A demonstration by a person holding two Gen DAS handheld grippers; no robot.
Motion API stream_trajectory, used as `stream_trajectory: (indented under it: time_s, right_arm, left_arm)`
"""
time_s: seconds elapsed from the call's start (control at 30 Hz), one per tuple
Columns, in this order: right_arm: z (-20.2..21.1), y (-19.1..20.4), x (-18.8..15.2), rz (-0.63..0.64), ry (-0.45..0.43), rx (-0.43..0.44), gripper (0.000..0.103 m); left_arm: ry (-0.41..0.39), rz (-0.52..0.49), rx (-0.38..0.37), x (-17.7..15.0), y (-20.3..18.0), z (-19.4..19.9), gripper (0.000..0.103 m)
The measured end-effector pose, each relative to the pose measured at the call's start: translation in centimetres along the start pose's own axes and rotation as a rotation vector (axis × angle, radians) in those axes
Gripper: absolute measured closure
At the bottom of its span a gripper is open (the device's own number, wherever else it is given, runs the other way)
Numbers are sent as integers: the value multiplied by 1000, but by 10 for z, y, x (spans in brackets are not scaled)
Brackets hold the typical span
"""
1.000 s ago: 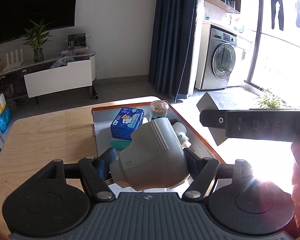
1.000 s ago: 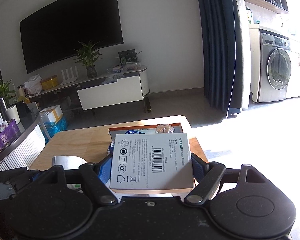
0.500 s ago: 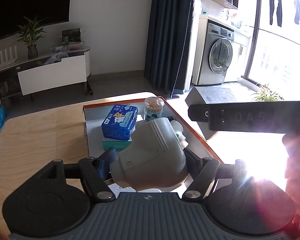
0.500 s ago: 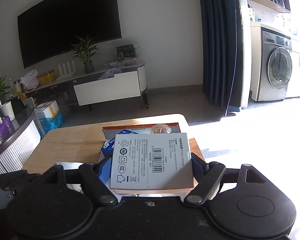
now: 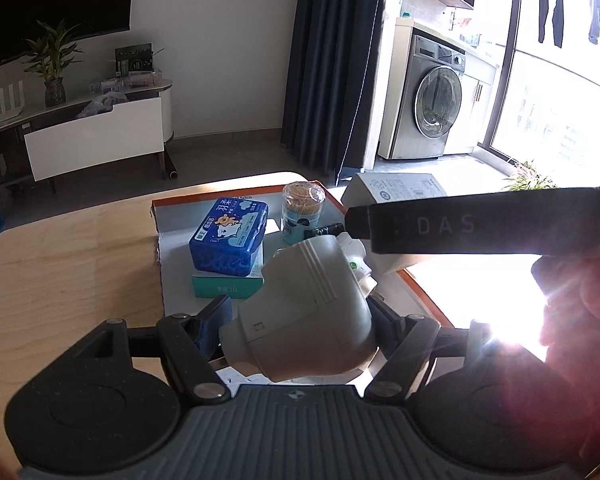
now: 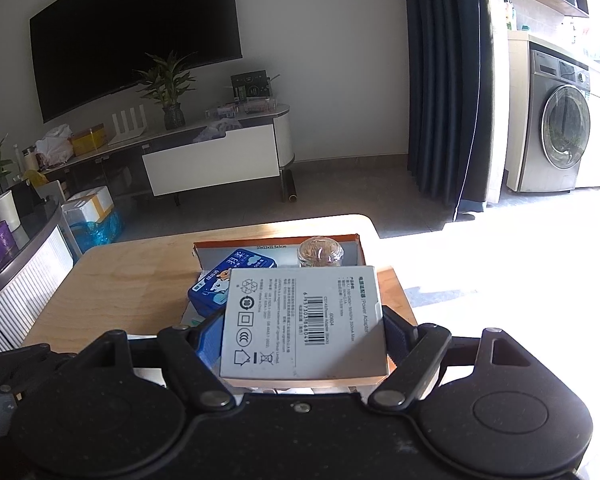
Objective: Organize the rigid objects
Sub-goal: 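Open both tools to release the heater and box into the tray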
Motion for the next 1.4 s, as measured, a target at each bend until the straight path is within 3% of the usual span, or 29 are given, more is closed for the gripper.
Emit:
stream_trajectory:
  time_s: [0.2, 0.63, 0.97, 1.17, 1.4]
  right_arm:
    - [-7, -6, 5, -4, -29, 8, 10]
    - [29, -23, 1, -29, -98, -34, 10]
    - [52, -16, -6, -24, -122, -25, 9]
    - [69, -7, -14, 0, -126, -18, 7]
    - [94, -3, -28, 0, -126, 10, 4]
  left_arm:
    - [18, -5, -4, -1, -1, -7, 29]
    - [27, -37, -49, -1, -22, -11, 31]
    - [19, 16, 31, 1, -8, 5, 15]
    - [-10, 36, 81, 4, -4, 34, 0]
    - [34, 73, 179, -5, 5, 55, 0]
Point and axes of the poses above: each gripper's, at about its wrist camera, not at the fingertips, and z roughly against the way its jaws point, y to its left, x to its top, the point moved 3 cm from there along -z, roughly the way its jaws point, and after that the axes turned 15 degrees about x, right-handed, at the moved point
